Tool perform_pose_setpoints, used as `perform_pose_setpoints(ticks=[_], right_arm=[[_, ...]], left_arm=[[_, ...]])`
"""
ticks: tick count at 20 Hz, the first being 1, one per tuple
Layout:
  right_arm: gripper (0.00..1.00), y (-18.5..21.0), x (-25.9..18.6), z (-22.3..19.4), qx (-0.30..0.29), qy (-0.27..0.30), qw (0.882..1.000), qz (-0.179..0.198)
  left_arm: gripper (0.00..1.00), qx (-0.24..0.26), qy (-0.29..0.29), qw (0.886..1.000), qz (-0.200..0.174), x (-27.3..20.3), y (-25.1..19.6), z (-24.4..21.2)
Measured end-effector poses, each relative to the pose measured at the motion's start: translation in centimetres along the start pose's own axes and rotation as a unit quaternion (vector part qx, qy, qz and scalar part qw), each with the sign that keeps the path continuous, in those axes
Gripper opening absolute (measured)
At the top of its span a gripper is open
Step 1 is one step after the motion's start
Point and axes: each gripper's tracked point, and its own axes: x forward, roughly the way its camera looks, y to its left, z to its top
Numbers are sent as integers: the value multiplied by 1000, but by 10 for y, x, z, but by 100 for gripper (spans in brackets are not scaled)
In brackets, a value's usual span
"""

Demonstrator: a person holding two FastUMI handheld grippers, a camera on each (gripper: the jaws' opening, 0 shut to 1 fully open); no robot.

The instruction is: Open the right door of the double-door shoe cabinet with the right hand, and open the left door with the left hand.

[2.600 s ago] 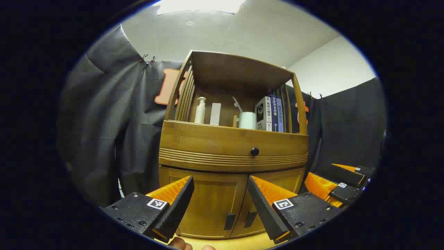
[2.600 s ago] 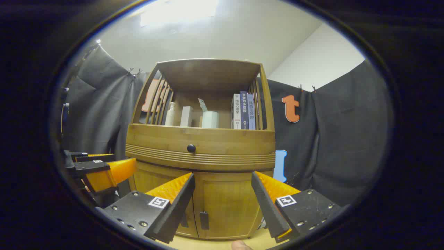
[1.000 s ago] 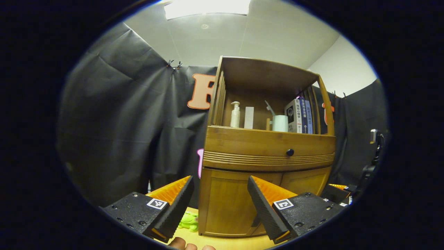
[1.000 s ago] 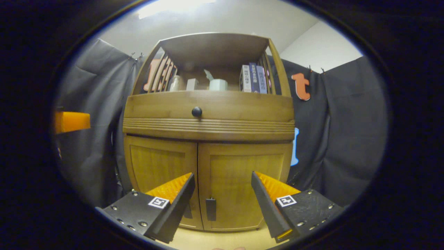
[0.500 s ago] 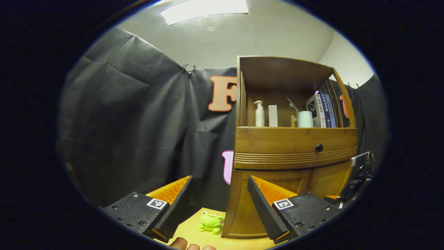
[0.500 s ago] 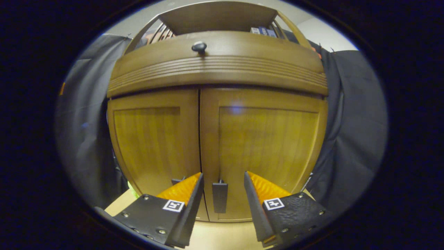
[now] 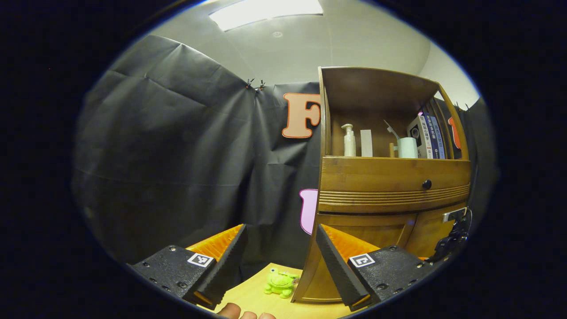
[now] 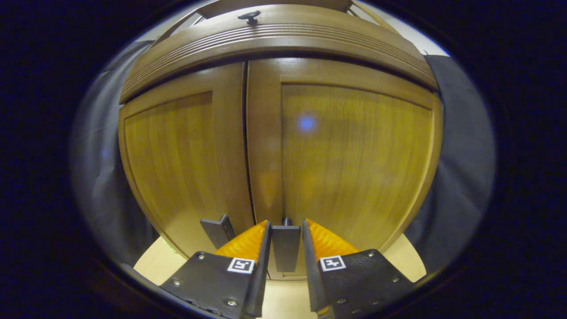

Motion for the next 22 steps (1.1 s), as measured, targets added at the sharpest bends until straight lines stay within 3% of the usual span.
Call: perform_pose_setpoints(ticks=[2, 3, 7, 8, 10, 22], right_arm=[[27, -1, -1, 2, 4, -7, 1000, -2], [31, -2, -5, 7, 3, -12, 1000, -4], [28, -3, -7, 2, 11, -12, 1000, -8], [27, -4, -10, 2, 11, -13, 1000, -10], [28, -5, -16, 5, 13, -16, 1000, -13], [27, -23, -57, 5, 22, -23, 999, -30]], left_arm=[[92, -1, 1, 1000, 4, -3, 4, -2], [92, -2, 2, 1000, 3, -4, 4, -2], [92, -3, 5, 1000, -1, -10, 5, -3], [95, -2, 4, 1000, -2, -11, 5, -2], [92, -3, 1, 1000, -9, -12, 3, 0], [92, -11, 2, 995, -99, -27, -48, 4]])
